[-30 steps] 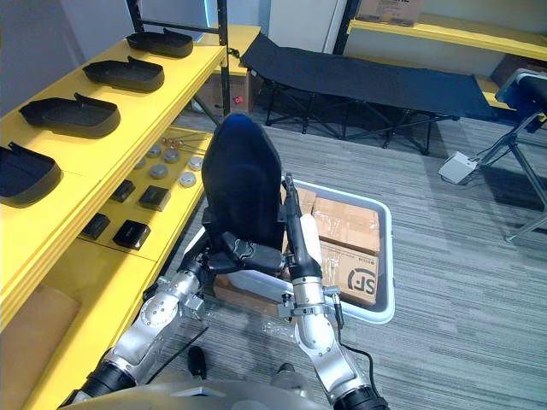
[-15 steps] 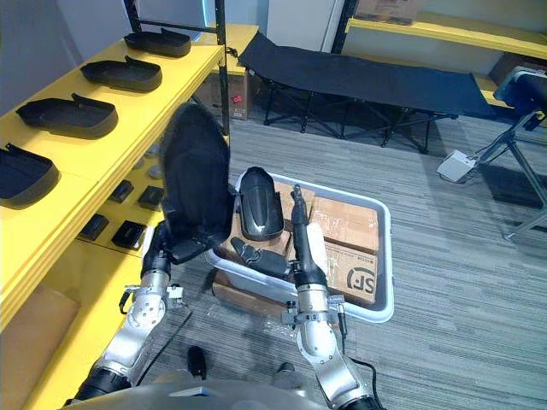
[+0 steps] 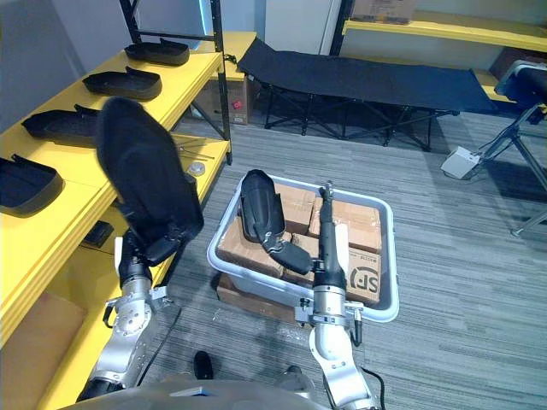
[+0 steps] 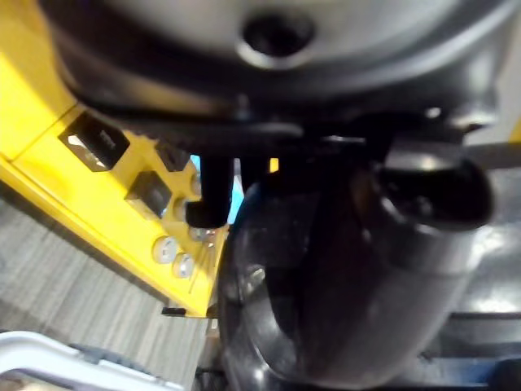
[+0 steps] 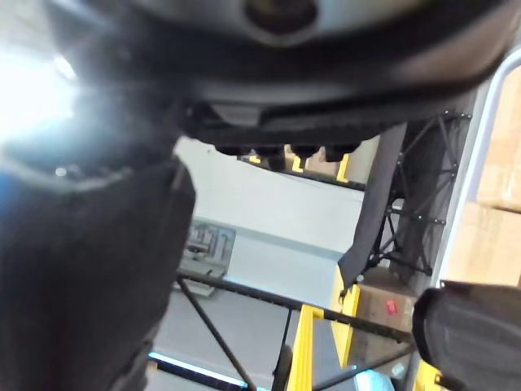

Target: Walk over and take three plastic housings, then place them on the shelf

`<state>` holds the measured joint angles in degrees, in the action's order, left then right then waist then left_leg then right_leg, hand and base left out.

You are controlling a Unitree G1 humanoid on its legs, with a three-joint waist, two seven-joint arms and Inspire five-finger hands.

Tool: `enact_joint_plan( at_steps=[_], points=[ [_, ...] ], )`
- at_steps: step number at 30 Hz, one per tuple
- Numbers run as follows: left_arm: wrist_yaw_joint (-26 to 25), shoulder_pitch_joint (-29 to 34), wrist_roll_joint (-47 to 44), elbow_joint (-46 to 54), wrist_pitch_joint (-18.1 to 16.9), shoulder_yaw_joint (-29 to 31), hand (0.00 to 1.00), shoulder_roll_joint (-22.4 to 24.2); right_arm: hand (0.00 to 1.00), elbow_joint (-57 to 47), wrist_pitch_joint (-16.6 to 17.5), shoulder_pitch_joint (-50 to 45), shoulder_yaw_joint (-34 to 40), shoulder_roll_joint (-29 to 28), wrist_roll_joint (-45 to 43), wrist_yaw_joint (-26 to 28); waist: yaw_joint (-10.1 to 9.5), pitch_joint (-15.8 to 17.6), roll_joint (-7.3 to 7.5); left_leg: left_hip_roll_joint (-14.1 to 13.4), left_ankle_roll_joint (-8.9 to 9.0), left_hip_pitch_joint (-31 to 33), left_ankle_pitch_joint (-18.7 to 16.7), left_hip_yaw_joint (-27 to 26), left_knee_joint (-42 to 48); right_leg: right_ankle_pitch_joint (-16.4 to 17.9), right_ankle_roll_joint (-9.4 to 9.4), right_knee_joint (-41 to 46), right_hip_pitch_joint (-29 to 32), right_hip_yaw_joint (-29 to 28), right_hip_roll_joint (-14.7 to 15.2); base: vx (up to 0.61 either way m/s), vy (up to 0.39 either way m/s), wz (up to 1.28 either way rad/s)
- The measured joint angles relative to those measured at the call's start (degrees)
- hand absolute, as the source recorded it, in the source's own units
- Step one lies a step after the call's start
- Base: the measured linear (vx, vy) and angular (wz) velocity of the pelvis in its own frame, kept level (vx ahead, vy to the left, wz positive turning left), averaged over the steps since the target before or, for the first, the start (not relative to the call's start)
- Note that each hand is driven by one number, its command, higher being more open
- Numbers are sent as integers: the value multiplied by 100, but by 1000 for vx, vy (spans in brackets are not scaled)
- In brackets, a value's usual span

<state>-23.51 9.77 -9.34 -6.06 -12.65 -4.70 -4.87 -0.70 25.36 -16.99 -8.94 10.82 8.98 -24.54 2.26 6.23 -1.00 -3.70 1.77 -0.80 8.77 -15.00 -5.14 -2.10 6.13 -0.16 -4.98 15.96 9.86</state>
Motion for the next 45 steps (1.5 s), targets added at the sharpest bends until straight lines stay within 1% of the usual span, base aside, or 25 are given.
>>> enact_joint_plan(
  at_steps=[3, 4, 6, 10, 11, 14, 16, 18, 19, 20, 21, 22, 24, 25, 28, 30, 32, 35, 37, 40, 41, 42, 43, 44, 45],
  points=[
    [142, 248, -233, 649, -325, 187, 0, 4, 100, 0, 36, -77, 333, -9, -542, 297, 15, -14, -45, 3, 3, 27, 2, 52, 0, 8, -4, -3, -6, 68, 0, 7, 3, 7],
    [250, 374, -272, 1042, -416, 306, 0, 13, 100, 2, 35, -72, 398, -16, -778, 434, 13, -15, -69, 8, 7, 42, 6, 99, 0, 15, -5, -5, -22, 129, 1, 6, 3, 16],
    [326, 518, -410, 1397, -540, 400, 0, 14, 100, 2, 35, -72, 398, -18, -959, 549, 2, -37, -114, 14, 10, 57, 8, 151, 0, 29, -5, -6, -42, 195, 4, 7, 4, 15],
    [427, 780, -430, 1954, -612, 725, 0, 54, 100, 16, 6, -43, 344, -37, -1104, 806, -69, -104, -271, 45, 35, 166, 61, 502, 1, 94, -5, -25, -158, 570, 0, 15, -12, 48],
    [428, 984, -430, 2137, -613, 864, 0, 65, 100, 80, -8, 39, 205, -44, -1229, 850, -123, -119, -317, 61, 61, 188, 84, 690, 1, 146, 8, -23, -242, 772, -8, 11, -33, 65],
    [497, 1368, -436, 2391, -613, 1153, 0, 235, 100, 164, -122, 178, 72, -43, -1191, 880, -340, -149, -368, 111, 92, 240, 126, 1049, 2, 236, -3, -6, -378, 1151, -7, 15, -39, 68],
    [531, 1615, -478, 2539, -613, 1369, 0, 389, 100, 352, -189, 367, -45, -48, -1158, 815, -508, -148, -365, 120, 100, 254, 155, 1294, 4, 313, 18, 12, -512, 1422, -4, 24, -49, 76],
    [662, 1884, -644, 2693, -612, 1613, 0, 522, 100, 502, -339, 540, -119, -94, -1147, 742, -694, -152, -346, 180, 94, 345, 214, 1611, 4, 404, 35, 39, -655, 1835, -10, 18, -55, 84],
    [695, 1946, -661, 2728, -612, 1665, 0, 554, 100, 514, -382, 570, -124, -114, -1147, 737, -739, -152, -347, 196, 98, 379, 227, 1695, 4, 433, 50, 65, -686, 1931, -10, 18, -54, 97],
    [786, 2078, -682, 2799, -612, 1753, 0, 598, 100, 539, -417, 592, -112, -162, -1148, 737, -786, -149, -346, 208, 47, 483, 196, 1578, 3, 458, 89, 134, -762, 2204, -5, 4, -36, 109],
    [940, 2147, -692, 2834, -612, 1824, 0, 617, 100, 545, -465, 588, -82, -205, -1149, 740, -784, -143, -317, 145, -52, 555, 126, 1148, 21, 483, 125, 134, -867, 2521, -21, 16, -46, 193],
    [1271, 2167, -734, 2842, -613, 1805, 0, 618, 100, 550, -508, 552, 36, -217, -1150, 710, -663, -115, -293, -4, -189, 712, 52, 387, 228, 510, 160, 164, -1076, 3044, -8, 2, -18, 188],
    [1588, 2174, -812, 2853, -614, 1784, 0, 615, 100, 553, -545, 498, 183, -208, -1149, 708, -671, -109, -313, -167, -272, 838, 60, -226, 459, 615, 233, 279, -1172, 3364, 17, -4, 19, 149],
    [1816, 2175, -865, 2862, -618, 1804, 0, 613, 100, 554, -563, 455, 278, -203, -1149, 737, -675, -91, -274, -206, -323, 863, 96, -678, 575, 842, 358, 476, -1311, 3576, 143, -2, 36, 111],
    [1906, 2200, -1061, 2862, -665, 1806, 0, 631, 100, 746, -498, 501, 310, -228, -1148, 907, -739, -84, -288, -80, -422, 841, 190, -676, 472, 1098, 361, 803, -1251, 3552, 375, -6, 61, 44],
    [1899, 2190, -1055, 2863, -694, 1794, 0, 630, 100, 799, -479, 474, 310, -230, -1148, 1028, -760, -43, -285, -64, -430, 820, 246, -759, 430, 1109, 369, 853, -1175, 3447, 423, -36, 73, -18],
    [1900, 2151, -1054, 2863, -694, 1738, 0, 625, 100, 798, -462, 480, 313, -232, -1157, 1077, -754, 83, -275, -41, -431, 746, 270, -823, 381, 1117, 367, 935, -1150, 3344, 463, -39, 71, -27],
    [1908, 2101, -1024, 2863, -694, 1575, 0, 621, 100, 797, -462, 503, 344, -238, -1163, 1106, -707, 199, -222, -9, -458, 756, 256, -862, 425, 1249, 370, 1254, -1005, 3238, 655, -34, 55, -12],
    [1928, 1997, -970, 2863, -694, 1535, 0, 617, 100, 797, -463, 574, 377, -266, -1164, 1061, -695, 312, -190, 14, -504, 842, 125, -839, 686, 1357, 421, 1463, -993, 3249, 806, -32, 68, 7],
    [1876, 1853, -796, 2880, -695, 1555, 0, 610, 100, 798, -465, 807, 390, -411, -1154, 957, -787, 405, -141, 86, -536, 994, -259, -831, 1235, 1496, 499, 1710, -1029, 3276, 1094, 2, 76, 6],
    [1875, 1806, -791, 2884, -695, 1564, 0, 608, 100, 798, -465, 840, 392, -433, -1152, 925, -808, 418, -120, 134, -547, 1014, -309, -826, 1278, 1528, 494, 1771, -1031, 3298, 1168, 31, 72, 16],
    [1874, 1713, -773, 2886, -694, 1591, 0, 607, 100, 798, -465, 890, 401, -459, -1153, 887, -835, 442, -80, 209, -591, 1029, -372, -816, 1315, 1587, 416, 1869, -1034, 3332, 1270, 77, 77, 33],
    [1872, 1592, -616, 2934, -694, 1694, 0, 597, 100, 791, -460, 930, 441, -494, -1152, 895, -836, 480, -6, 377, -654, 1026, -444, -735, 1302, 1659, 30, 2113, -1043, 3337, 1374, 98, 66, 33],
    [1871, 1564, -582, 2939, -694, 1714, 0, 600, 100, 786, -460, 930, 450, -495, -1153, 897, -828, 486, -9, 403, -669, 1027, -459, -697, 1303, 1634, -71, 2191, -1040, 3242, 1388, 144, 116, 78],
    [1892, 1439, -505, 2939, -681, 1736, 0, 567, 100, 785, -466, 884, 545, -487, -1154, 944, -709, 511, 11, 514, -735, 1032, -504, -423, 1300, 1309, -565, 2689, -765, 2431, 1397, 146, 144, 110]
  ],
)
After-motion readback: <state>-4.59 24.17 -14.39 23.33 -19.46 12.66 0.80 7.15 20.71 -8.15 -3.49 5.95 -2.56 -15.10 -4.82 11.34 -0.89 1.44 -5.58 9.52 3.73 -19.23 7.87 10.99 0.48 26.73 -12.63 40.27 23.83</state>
